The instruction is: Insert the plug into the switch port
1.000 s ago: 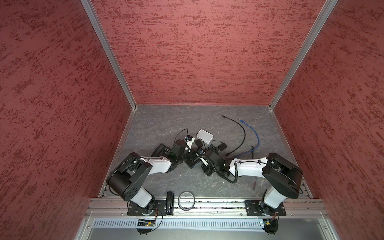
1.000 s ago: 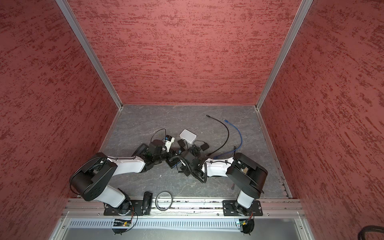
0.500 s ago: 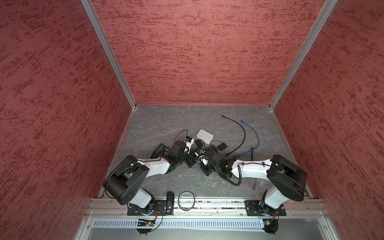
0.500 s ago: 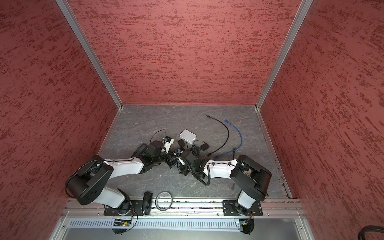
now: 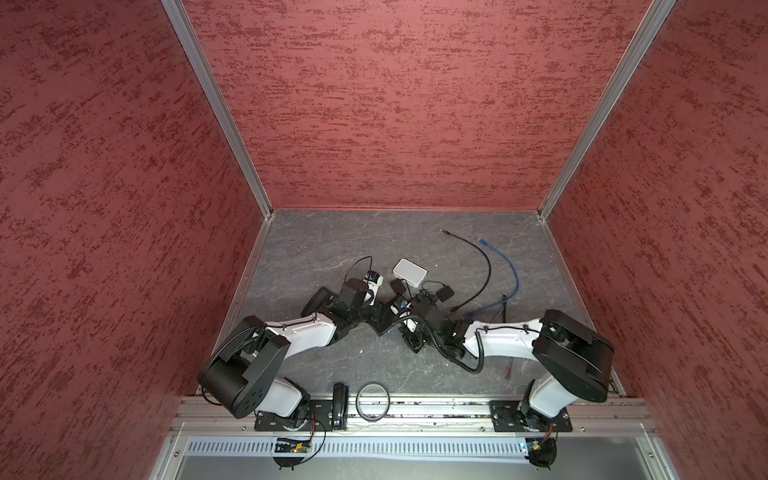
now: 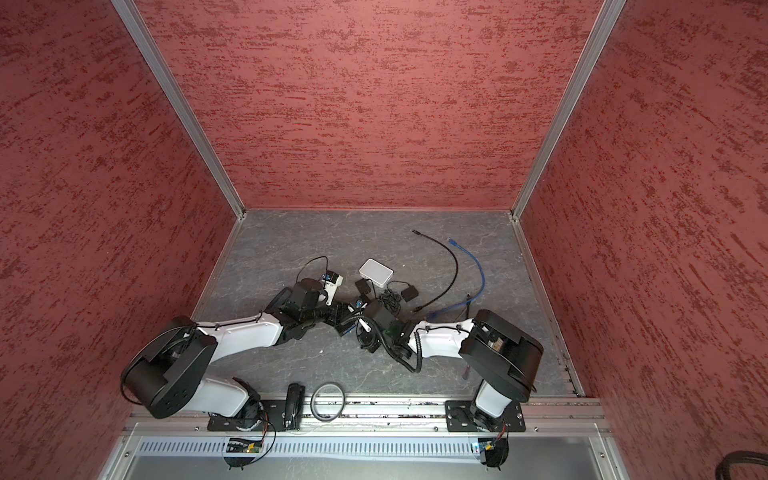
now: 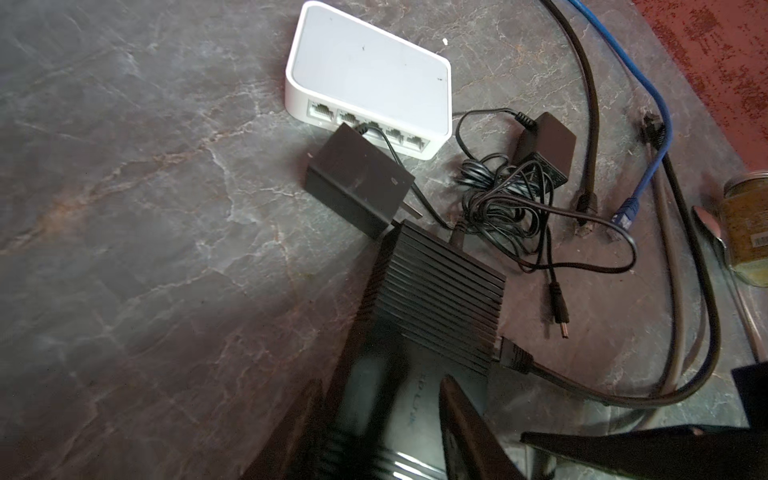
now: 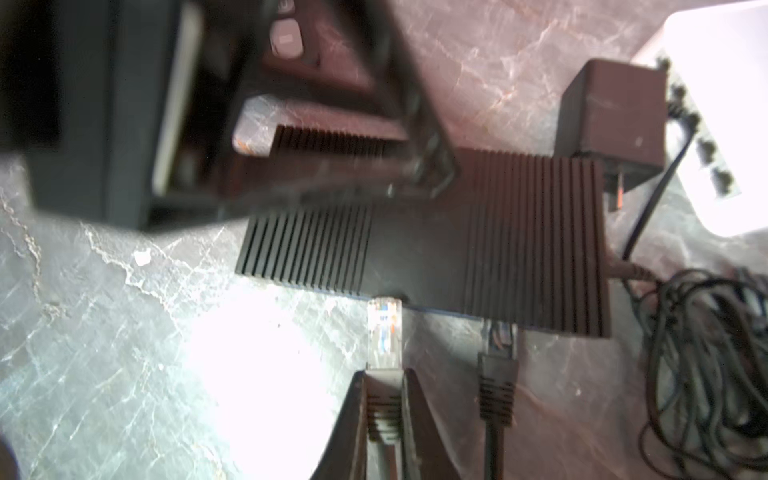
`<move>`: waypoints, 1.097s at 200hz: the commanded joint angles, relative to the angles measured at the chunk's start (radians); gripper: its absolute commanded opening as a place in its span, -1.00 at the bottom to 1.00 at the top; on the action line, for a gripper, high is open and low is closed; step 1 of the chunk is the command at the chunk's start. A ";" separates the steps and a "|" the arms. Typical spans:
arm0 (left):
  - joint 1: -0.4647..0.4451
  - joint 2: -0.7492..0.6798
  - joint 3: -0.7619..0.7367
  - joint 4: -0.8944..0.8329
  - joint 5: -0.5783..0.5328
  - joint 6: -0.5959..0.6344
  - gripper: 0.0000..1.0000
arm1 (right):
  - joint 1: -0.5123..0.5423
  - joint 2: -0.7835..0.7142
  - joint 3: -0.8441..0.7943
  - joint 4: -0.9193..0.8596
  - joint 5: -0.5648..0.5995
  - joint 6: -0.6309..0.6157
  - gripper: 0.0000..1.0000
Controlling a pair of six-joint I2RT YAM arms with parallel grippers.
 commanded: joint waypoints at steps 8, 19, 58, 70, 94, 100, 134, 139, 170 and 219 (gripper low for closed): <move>0.014 0.020 0.021 0.006 0.007 0.044 -0.06 | 0.008 0.004 -0.003 0.017 -0.028 0.020 -0.90; 0.012 0.038 0.021 0.021 0.023 0.038 -0.06 | 0.008 0.016 0.006 0.010 -0.026 0.021 -0.90; 0.000 0.090 -0.013 0.116 0.077 0.004 -0.06 | 0.008 0.036 0.018 -0.007 -0.011 0.021 -0.90; -0.004 0.101 -0.016 0.128 0.082 0.001 -0.06 | 0.008 0.036 0.021 -0.019 0.002 0.019 -0.90; -0.014 0.113 -0.017 0.145 0.094 0.000 -0.06 | 0.007 0.040 0.036 -0.039 0.018 0.009 -0.90; -0.016 0.115 -0.017 0.146 0.094 0.000 -0.06 | 0.007 0.042 0.043 -0.046 0.026 0.008 -0.90; -0.031 0.127 -0.020 0.150 0.092 -0.006 -0.07 | 0.007 0.053 0.071 -0.055 0.053 0.016 -0.90; -0.034 0.127 -0.022 0.151 0.092 -0.007 -0.07 | 0.008 0.055 0.077 -0.063 0.056 0.018 -0.90; -0.039 0.132 -0.032 0.156 0.086 -0.012 -0.07 | 0.008 0.068 0.087 -0.085 0.087 0.032 -0.90; -0.050 0.132 -0.045 0.172 0.080 -0.018 -0.07 | 0.008 0.040 0.082 -0.071 0.165 0.099 -0.90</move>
